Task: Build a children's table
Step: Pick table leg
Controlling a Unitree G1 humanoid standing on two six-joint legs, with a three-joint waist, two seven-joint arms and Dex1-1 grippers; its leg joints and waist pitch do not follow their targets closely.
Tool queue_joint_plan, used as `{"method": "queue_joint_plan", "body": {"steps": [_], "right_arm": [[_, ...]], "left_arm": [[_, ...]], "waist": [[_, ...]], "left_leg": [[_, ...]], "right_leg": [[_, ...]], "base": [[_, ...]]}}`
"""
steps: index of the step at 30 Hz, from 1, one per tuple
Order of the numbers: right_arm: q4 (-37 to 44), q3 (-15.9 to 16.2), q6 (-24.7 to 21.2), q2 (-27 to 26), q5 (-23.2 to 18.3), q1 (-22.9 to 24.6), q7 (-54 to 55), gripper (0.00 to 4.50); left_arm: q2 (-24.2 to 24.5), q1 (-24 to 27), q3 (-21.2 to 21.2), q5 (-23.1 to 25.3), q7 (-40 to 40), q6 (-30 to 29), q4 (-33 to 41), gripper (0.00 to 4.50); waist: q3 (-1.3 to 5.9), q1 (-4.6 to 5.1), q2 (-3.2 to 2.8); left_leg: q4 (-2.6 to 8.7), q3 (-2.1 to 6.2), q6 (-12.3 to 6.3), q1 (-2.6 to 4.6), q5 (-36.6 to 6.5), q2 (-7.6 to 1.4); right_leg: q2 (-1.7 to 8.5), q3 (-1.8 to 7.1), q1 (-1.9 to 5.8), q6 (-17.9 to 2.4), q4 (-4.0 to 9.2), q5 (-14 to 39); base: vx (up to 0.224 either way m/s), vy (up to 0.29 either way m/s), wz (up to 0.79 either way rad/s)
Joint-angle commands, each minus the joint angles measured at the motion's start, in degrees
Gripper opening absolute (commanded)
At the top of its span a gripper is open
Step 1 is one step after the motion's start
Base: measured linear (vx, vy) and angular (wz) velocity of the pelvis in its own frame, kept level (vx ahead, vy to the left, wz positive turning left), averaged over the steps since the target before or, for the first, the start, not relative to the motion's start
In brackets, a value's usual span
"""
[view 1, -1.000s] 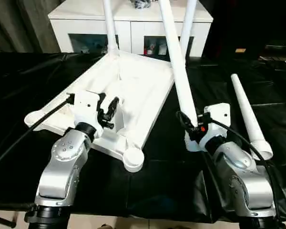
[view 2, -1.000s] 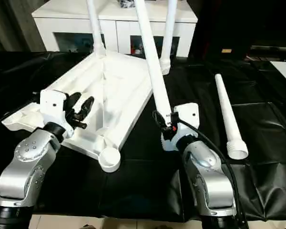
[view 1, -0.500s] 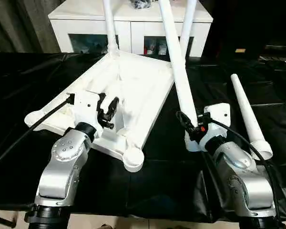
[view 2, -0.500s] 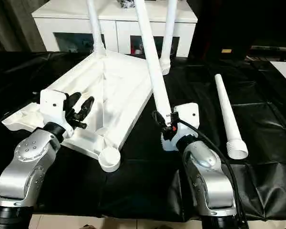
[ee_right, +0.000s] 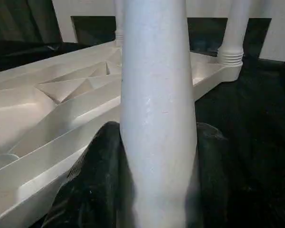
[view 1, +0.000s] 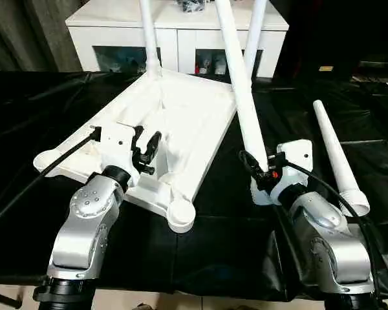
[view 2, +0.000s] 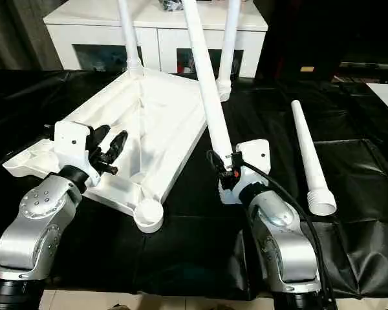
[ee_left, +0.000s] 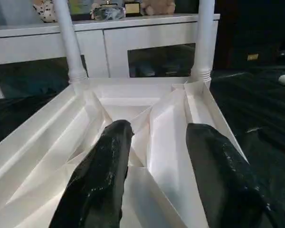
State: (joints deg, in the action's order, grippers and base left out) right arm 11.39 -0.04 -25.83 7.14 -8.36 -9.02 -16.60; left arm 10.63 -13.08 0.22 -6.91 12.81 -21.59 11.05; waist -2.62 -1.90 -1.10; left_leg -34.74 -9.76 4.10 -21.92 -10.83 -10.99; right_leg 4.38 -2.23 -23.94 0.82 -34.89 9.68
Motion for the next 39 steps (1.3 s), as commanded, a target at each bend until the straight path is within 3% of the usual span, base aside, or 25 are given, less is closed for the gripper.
{"method": "queue_joint_plan", "body": {"steps": [1, 39], "right_arm": [[1.9, -0.3, 0.9, 0.1, 0.1, -0.4, 0.2, 1.85], [1.9, -0.3, 0.9, 0.1, 0.1, -0.4, 0.2, 1.85]], "left_arm": [[0.0, 0.1, 0.4, 0.4, -0.4, 0.1, -0.2, 2.22], [0.0, 0.1, 0.4, 0.4, -0.4, 0.1, -0.2, 2.22]], "waist": [[3.52, -0.04, -0.17], [3.55, -0.03, -0.14]], "left_leg": [[4.37, 0.32, 0.35, 0.68, -13.4, -1.11], [4.34, 0.36, 0.32, 0.65, -13.2, -1.11]], "right_leg": [[1.96, 1.80, 2.78, -8.5, 4.20, 11.7], [1.94, 1.77, 2.81, -8.3, 4.15, 11.8]], "base": [[0.000, 0.000, 0.00], [0.000, 0.000, 0.00]]}}
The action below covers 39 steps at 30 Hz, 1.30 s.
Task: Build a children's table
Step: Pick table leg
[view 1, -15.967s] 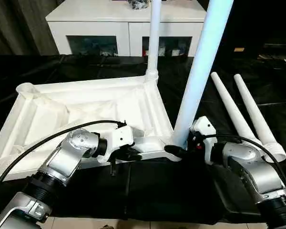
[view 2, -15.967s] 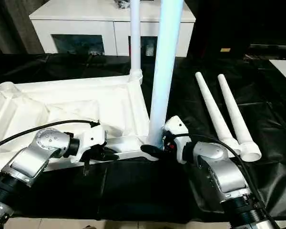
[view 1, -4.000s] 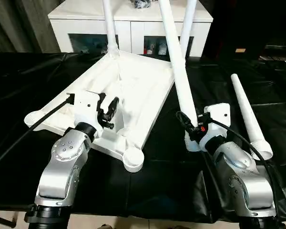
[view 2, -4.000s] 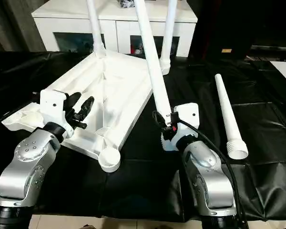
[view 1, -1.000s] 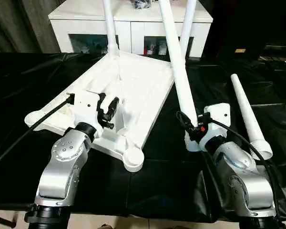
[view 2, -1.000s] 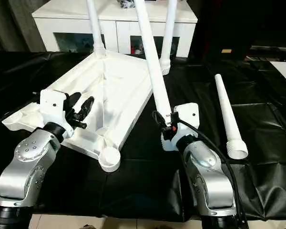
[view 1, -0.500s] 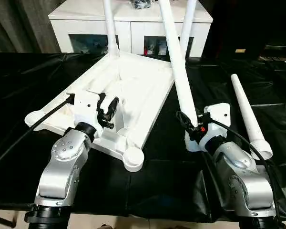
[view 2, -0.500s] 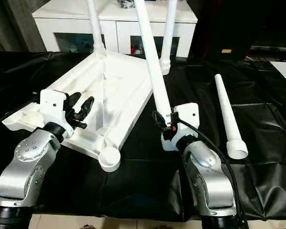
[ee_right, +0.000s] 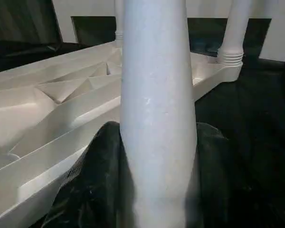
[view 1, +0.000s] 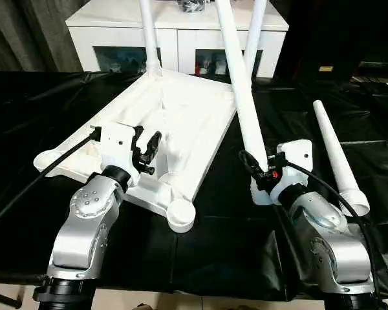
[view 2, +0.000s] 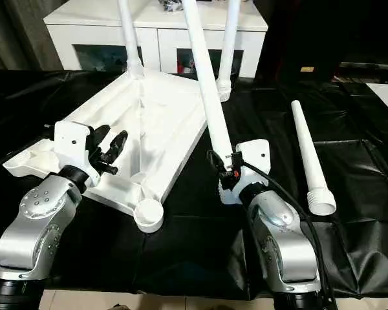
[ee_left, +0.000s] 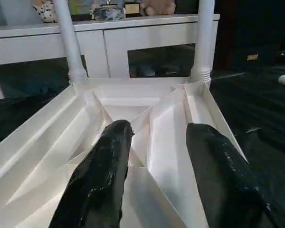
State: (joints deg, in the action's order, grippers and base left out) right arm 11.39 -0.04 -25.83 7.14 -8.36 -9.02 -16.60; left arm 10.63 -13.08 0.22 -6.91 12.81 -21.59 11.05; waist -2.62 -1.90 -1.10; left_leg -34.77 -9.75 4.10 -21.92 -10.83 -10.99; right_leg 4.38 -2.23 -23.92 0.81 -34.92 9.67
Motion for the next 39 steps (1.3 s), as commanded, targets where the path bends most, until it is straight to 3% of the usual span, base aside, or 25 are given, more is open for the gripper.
{"method": "queue_joint_plan", "body": {"steps": [1, 39], "right_arm": [[1.9, -0.3, 0.9, 0.1, 0.1, -0.4, 0.2, 1.85], [1.9, -0.3, 0.9, 0.1, 0.1, -0.4, 0.2, 1.85]], "left_arm": [[0.0, 0.1, 0.4, 0.4, -0.4, 0.1, -0.2, 2.22], [0.0, 0.1, 0.4, 0.4, -0.4, 0.1, -0.2, 2.22]], "waist": [[3.53, -0.04, -0.16], [3.57, -0.05, -0.19]], "left_leg": [[4.39, 0.35, 0.35, 0.65, -13.2, -1.11], [4.36, 0.35, 0.31, 0.70, -13.1, -1.11]], "right_leg": [[1.97, 1.78, 2.79, -8.4, 4.19, 11.9], [1.93, 1.76, 2.80, -8.6, 4.14, 11.4]], "base": [[0.000, 0.000, 0.00], [0.000, 0.000, 0.00]]}}
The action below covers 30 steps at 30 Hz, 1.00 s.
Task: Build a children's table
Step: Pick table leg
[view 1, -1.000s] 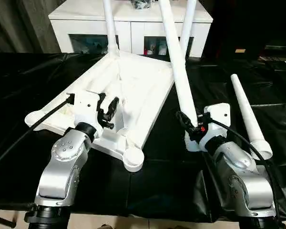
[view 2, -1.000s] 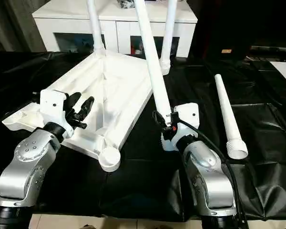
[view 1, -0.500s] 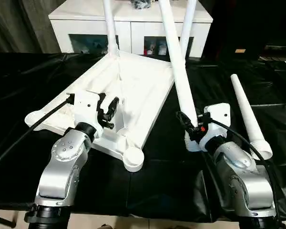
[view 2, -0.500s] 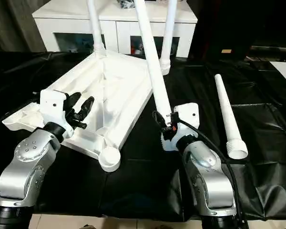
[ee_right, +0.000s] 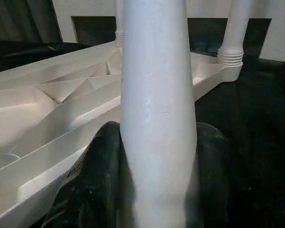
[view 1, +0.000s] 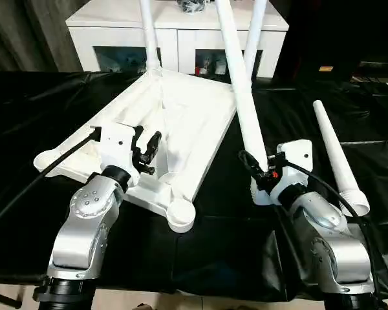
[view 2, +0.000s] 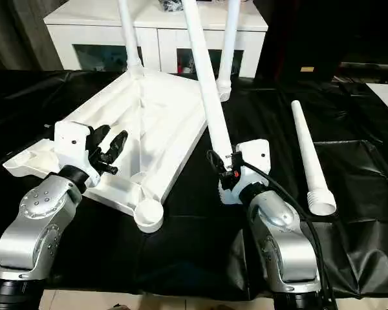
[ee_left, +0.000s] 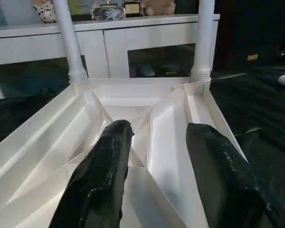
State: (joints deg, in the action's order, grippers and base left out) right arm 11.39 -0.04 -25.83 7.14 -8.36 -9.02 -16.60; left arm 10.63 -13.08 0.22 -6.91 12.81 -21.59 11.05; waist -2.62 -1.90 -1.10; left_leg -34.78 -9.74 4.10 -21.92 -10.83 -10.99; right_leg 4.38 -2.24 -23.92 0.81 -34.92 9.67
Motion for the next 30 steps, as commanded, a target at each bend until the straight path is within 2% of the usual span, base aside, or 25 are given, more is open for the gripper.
{"method": "queue_joint_plan", "body": {"steps": [1, 30], "right_arm": [[1.9, -0.3, 0.9, 0.1, 0.1, -0.4, 0.2, 1.85], [1.9, -0.3, 0.9, 0.1, 0.1, -0.4, 0.2, 1.85]], "left_arm": [[0.0, 0.1, 0.4, 0.4, -0.4, 0.1, -0.2, 2.22], [0.0, 0.1, 0.4, 0.4, -0.4, 0.1, -0.2, 2.22]], "waist": [[3.56, -0.05, -0.19], [3.58, -0.05, -0.17]], "left_leg": [[4.35, 0.32, 0.31, 0.71, -13.2, -1.11], [4.33, 0.33, 0.27, 0.68, -13.0, -1.10]], "right_leg": [[1.95, 1.78, 2.78, -8.6, 4.17, 11.5], [1.96, 1.77, 2.83, -8.6, 4.13, 11.4]], "base": [[0.000, 0.000, 0.00], [0.000, 0.000, 0.00]]}}
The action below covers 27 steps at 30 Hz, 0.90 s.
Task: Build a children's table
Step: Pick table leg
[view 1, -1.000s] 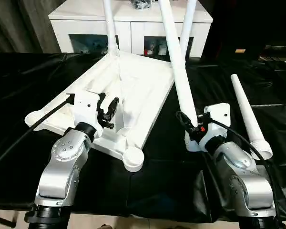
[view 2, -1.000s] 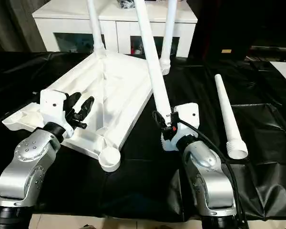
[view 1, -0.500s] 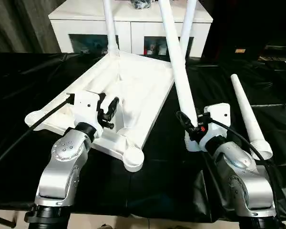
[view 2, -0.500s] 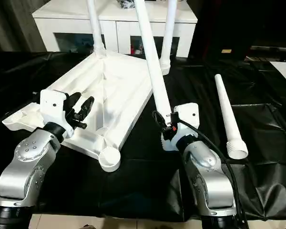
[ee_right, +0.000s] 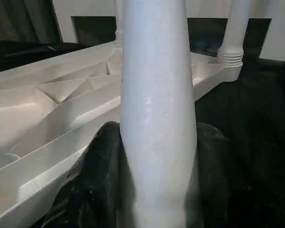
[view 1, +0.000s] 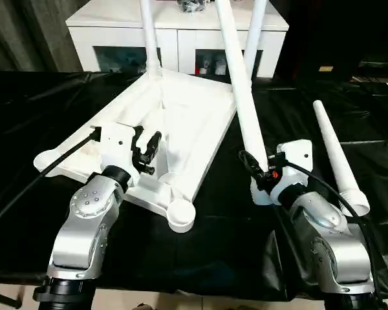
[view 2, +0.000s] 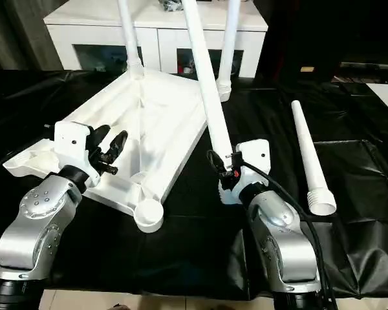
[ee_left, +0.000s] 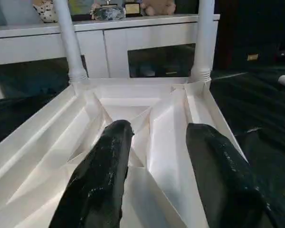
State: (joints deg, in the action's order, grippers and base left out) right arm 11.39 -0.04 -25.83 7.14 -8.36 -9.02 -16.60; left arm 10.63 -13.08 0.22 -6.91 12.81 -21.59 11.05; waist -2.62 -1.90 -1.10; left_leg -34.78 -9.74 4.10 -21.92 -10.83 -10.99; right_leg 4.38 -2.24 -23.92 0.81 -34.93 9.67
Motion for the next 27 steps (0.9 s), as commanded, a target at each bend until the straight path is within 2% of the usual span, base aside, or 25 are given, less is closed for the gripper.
{"method": "queue_joint_plan", "body": {"steps": [1, 27], "right_arm": [[1.9, -0.3, 0.9, 0.1, 0.1, -0.4, 0.2, 1.85], [1.9, -0.3, 0.9, 0.1, 0.1, -0.4, 0.2, 1.85]], "left_arm": [[0.0, 0.1, 0.4, 0.4, -0.4, 0.1, -0.2, 2.22], [0.0, 0.1, 0.4, 0.4, -0.4, 0.1, -0.2, 2.22]], "waist": [[3.55, -0.04, -0.17], [3.61, -0.05, -0.15]], "left_leg": [[4.37, 0.34, 0.28, 0.65, -13.0, -1.10], [4.30, 0.34, 0.22, 0.63, -12.6, -1.08]], "right_leg": [[1.96, 1.76, 2.85, -8.6, 4.13, 11.5], [1.96, 1.76, 2.90, -8.7, 4.07, 10.9]], "base": [[0.000, 0.000, 0.00], [0.000, 0.000, 0.00]]}}
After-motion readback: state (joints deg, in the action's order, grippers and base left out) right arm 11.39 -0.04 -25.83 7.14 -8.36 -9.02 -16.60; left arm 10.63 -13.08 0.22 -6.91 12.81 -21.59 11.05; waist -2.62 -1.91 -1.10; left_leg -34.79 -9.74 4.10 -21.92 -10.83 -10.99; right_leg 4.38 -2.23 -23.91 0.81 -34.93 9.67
